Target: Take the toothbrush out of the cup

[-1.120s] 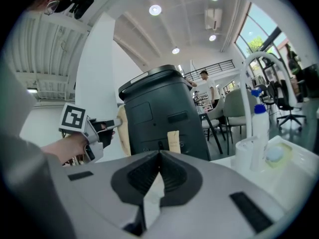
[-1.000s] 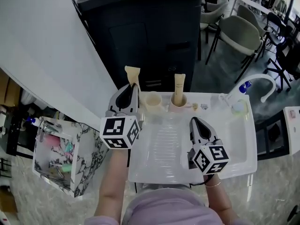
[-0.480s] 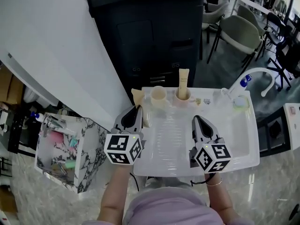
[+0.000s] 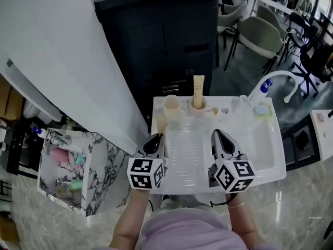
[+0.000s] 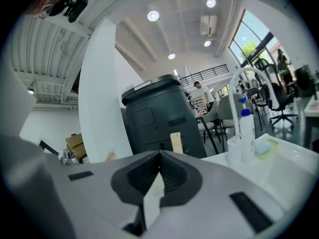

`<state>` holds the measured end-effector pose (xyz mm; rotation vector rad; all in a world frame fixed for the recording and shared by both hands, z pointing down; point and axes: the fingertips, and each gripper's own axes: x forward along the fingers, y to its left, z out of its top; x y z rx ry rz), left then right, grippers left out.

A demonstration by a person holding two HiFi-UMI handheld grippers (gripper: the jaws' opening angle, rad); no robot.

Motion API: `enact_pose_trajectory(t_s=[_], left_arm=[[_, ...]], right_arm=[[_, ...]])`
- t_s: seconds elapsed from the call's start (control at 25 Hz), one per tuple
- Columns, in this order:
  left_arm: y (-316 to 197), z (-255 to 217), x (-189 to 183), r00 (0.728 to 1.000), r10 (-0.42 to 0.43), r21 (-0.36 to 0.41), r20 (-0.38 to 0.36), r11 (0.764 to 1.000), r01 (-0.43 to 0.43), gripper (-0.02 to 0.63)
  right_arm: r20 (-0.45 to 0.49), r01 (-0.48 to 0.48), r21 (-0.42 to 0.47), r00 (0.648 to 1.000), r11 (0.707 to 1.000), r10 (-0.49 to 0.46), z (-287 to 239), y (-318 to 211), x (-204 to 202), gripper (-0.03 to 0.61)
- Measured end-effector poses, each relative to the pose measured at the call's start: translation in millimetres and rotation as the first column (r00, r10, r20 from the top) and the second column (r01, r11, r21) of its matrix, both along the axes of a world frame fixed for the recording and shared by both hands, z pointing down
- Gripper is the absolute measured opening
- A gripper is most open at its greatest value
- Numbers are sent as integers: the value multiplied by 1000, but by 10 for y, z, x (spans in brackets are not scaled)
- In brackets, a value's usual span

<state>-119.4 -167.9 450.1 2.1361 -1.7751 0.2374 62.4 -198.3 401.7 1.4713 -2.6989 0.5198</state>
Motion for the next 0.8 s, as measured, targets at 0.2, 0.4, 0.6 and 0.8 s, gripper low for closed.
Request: enact_pose_trajectory(t_s=[0.2, 0.4, 0.6, 0.8], left_arm=[[66, 329, 131, 1000, 27, -99, 0, 995, -27, 17], [78, 726, 265, 998, 61, -216, -27, 974, -66, 17], [22, 976, 376, 995, 94, -302, -19, 949, -95, 17], [-121, 1177, 421, 993, 116, -361, 3, 926, -107, 17]], right_arm=[[1, -8, 4, 1000, 1000, 8, -9, 17, 22, 3], [-4, -20, 0, 1000, 1000, 20, 4, 8, 57, 3], [-5, -33, 0, 999, 999, 33, 10, 1, 111, 3], [-11, -46, -11, 999, 999, 45, 57, -11, 149, 3]])
